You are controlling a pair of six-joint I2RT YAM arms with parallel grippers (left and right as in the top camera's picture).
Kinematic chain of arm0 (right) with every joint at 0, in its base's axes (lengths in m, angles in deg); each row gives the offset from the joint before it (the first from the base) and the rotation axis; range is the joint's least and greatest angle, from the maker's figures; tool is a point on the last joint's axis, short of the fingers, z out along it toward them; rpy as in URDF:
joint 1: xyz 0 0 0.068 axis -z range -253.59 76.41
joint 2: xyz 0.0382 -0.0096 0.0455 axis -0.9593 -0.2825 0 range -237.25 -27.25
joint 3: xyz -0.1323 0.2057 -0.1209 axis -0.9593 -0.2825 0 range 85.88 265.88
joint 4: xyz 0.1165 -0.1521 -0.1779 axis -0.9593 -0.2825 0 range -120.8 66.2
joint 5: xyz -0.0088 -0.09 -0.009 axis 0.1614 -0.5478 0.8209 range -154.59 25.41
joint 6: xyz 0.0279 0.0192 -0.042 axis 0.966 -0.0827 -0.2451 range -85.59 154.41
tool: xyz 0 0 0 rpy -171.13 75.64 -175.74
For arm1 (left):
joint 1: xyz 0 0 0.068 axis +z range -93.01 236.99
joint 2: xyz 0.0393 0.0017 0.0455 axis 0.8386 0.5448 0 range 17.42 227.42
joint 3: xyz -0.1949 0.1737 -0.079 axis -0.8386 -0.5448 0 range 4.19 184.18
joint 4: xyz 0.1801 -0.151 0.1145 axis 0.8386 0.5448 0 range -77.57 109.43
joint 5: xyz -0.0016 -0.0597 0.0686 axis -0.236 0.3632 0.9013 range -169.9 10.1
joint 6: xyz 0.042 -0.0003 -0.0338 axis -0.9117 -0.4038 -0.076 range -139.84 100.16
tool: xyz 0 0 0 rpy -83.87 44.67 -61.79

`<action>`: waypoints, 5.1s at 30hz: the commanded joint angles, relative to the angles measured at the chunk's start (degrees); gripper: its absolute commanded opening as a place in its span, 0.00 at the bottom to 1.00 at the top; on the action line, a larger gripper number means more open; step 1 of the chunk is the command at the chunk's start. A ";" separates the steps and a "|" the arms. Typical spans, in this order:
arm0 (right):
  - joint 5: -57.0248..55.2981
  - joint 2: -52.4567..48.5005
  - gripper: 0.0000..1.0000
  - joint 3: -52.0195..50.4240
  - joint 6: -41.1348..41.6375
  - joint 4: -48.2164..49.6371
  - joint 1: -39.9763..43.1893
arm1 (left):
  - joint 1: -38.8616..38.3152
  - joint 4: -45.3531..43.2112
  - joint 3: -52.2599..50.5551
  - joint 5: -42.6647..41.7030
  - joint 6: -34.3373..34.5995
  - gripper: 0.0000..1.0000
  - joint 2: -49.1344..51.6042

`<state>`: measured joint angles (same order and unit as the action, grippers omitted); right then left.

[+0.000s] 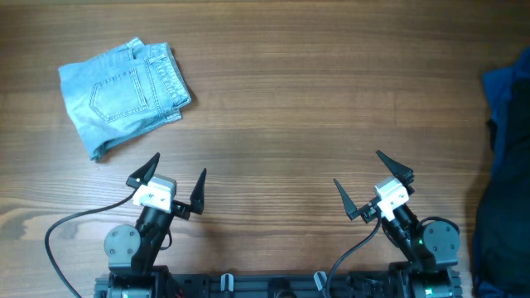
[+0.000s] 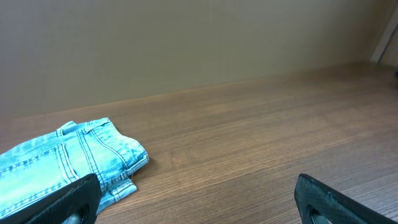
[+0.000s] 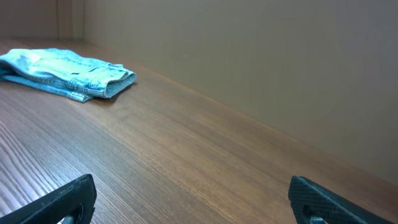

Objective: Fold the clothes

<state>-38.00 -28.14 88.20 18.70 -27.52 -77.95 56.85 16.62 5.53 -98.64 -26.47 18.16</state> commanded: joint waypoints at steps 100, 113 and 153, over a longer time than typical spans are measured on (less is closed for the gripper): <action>-44.02 -108.21 0.90 76.52 38.34 -29.64 41.90 | -1.99 54.88 82.29 -8.24 17.55 1.00 81.05; -47.12 -112.72 0.60 75.14 38.38 -30.03 46.49 | -1.99 54.93 82.29 -8.20 17.51 1.00 81.05; -43.80 -103.19 0.94 73.02 44.19 -46.21 45.99 | -1.95 59.17 82.29 -1.77 17.35 1.00 77.90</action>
<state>-77.97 -127.08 161.75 62.00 -73.75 -32.73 55.05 75.70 86.66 -100.74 -8.20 96.93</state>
